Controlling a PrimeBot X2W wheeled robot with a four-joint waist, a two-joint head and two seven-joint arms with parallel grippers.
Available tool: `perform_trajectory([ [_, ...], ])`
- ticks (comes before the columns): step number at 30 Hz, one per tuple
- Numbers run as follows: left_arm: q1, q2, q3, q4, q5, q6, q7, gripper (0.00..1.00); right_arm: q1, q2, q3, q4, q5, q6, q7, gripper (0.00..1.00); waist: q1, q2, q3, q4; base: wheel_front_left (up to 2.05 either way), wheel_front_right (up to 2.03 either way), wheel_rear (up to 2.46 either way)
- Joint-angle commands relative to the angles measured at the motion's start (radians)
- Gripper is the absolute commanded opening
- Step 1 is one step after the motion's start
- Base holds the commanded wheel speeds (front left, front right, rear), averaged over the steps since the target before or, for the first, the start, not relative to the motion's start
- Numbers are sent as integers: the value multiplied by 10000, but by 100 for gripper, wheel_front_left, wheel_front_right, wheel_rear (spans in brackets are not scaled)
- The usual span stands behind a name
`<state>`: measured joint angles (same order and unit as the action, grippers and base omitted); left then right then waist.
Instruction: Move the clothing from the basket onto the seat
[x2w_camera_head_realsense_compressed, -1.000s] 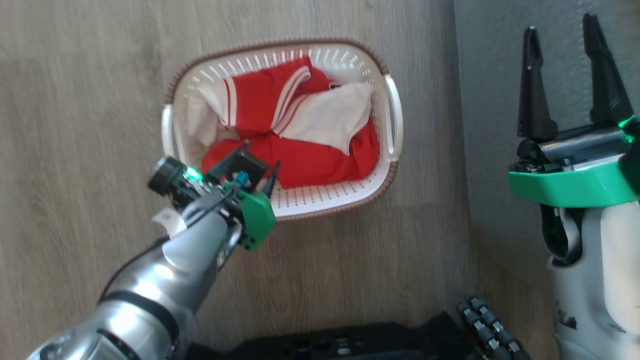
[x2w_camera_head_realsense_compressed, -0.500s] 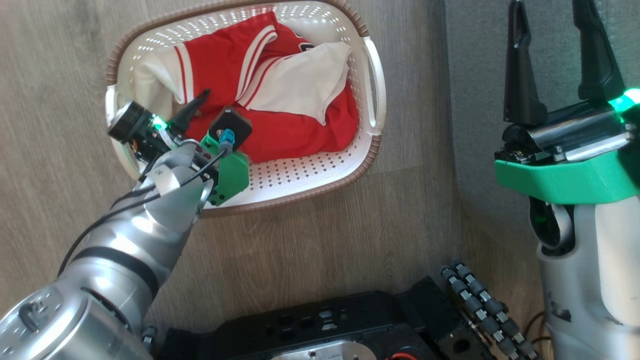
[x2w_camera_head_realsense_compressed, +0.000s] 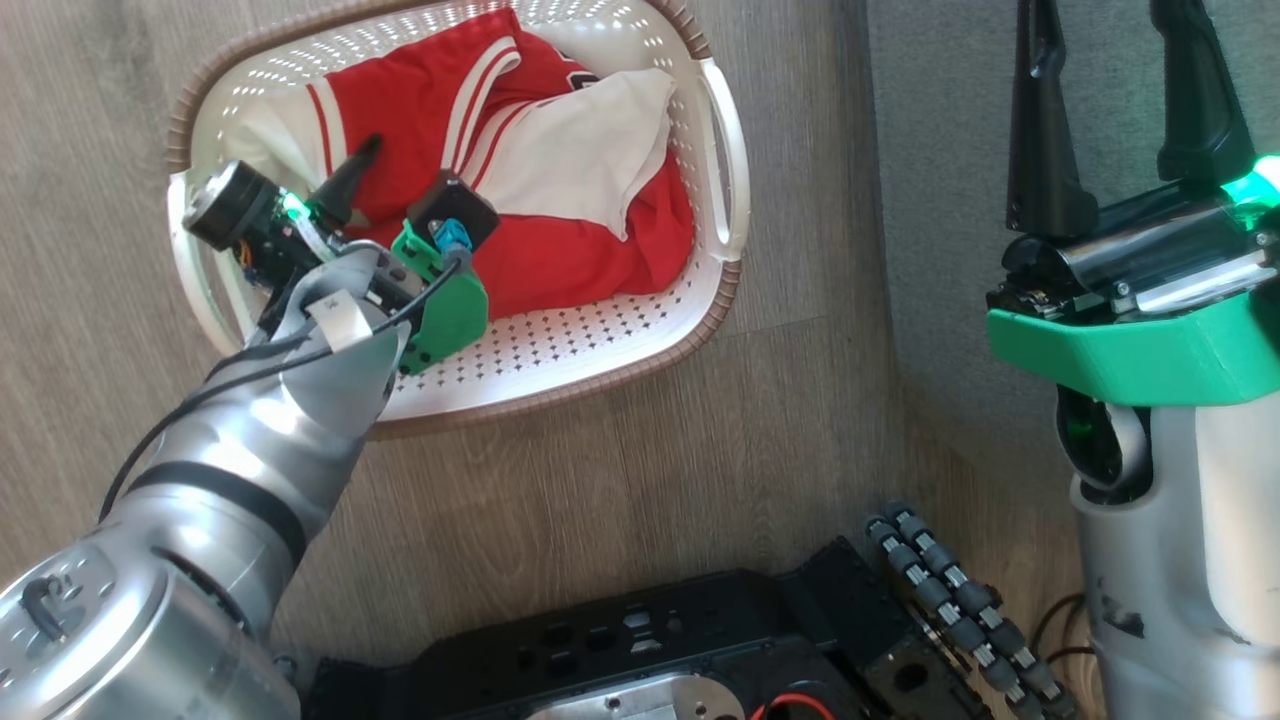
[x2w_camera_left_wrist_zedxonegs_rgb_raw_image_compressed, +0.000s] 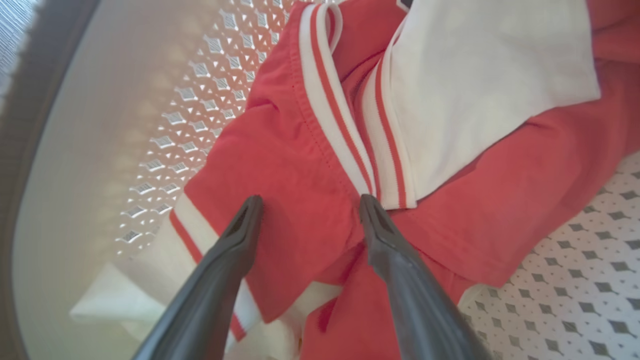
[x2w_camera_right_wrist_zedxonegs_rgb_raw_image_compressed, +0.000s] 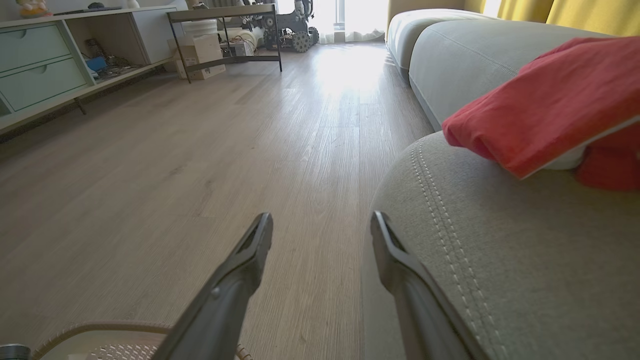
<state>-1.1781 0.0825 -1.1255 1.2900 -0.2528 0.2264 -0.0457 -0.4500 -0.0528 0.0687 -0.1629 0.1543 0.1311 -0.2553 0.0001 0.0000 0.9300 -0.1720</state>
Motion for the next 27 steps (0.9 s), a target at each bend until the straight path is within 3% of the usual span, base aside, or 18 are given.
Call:
perform_trajectory([
  [1,3,248,16,-22,37,32,164,100,200,26,222,-408,107,-4,-63,100,-1,0,37,-59,0,0,0],
  [10,-77,403,-142,-5,-28,-288,668,100,153,26,362,-545,238,-4,-64,100,-1,0,227,-266,0,0,0],
  [17,-123,540,-186,1,-101,-124,651,100,124,26,426,-562,383,-4,-64,100,-1,0,317,-430,0,0,0],
  [20,-144,584,-127,2,-218,-141,530,0,84,26,415,-551,426,-4,-64,100,-1,0,335,-475,0,0,0],
  [27,-45,395,13,4,-538,-324,46,0,53,26,406,-381,451,-4,-64,100,-1,0,85,-412,0,0,0],
])
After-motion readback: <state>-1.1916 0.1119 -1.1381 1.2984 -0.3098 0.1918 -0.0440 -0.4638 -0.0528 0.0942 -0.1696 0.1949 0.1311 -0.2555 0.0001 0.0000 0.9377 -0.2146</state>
